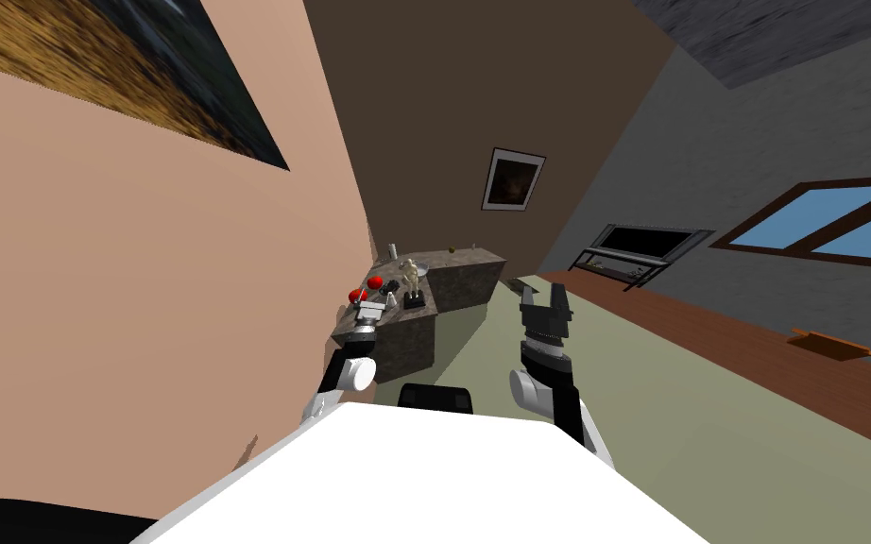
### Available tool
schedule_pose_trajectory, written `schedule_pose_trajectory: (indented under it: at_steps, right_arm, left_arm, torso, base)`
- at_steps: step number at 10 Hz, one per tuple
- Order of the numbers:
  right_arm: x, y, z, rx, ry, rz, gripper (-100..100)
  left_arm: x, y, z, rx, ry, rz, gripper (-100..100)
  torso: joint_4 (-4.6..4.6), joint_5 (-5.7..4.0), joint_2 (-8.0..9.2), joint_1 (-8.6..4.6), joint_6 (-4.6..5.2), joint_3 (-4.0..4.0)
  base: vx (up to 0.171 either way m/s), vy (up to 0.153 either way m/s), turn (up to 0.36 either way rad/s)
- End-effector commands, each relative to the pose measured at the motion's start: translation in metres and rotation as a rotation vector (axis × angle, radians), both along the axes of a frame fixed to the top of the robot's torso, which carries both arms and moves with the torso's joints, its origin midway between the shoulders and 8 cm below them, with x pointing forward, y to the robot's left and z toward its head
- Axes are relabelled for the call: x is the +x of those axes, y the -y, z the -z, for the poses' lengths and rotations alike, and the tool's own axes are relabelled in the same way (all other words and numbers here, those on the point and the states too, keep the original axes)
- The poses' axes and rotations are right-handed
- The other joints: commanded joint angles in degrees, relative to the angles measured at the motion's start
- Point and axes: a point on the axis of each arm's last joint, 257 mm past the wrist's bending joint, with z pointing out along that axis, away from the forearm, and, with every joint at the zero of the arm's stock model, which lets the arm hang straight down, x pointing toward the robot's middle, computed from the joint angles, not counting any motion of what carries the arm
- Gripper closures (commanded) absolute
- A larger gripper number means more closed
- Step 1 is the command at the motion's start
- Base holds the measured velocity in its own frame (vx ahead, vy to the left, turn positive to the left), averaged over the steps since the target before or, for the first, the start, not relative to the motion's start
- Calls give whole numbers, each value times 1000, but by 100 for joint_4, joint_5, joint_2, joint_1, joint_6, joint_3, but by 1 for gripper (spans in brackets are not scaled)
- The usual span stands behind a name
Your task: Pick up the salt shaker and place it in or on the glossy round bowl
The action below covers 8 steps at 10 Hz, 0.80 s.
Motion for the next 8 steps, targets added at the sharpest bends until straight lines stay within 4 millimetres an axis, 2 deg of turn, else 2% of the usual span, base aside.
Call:
schedule_pose_trajectory:
  at_steps: [1,3,4,8]
  right_arm:
    - [0,0,0,0,0,0,0]
    - [0,0,0,0,0,0,0]
    - [0,0,0,0,0,0,0]
    - [0,0,0,0,0,0,0]
  left_arm:
    - [9,0,22,-80,-46,29,-100]
    - [17,0,49,-175,-99,59,-100]
    - [17,0,50,-176,-99,59,-100]
    - [27,-1,102,-349,-199,100,-100]
  torso:
    - [0,0,0,0,0,0]
    - [-2,-1,-8,-3,0,-5]
    - [-2,-1,-11,-4,0,-7]
    - [-1,0,-6,3,0,-3]
  base:
    - [34,-2,4]
    - [54,-8,0]
    - [37,-8,2]
    - [35,7,8]
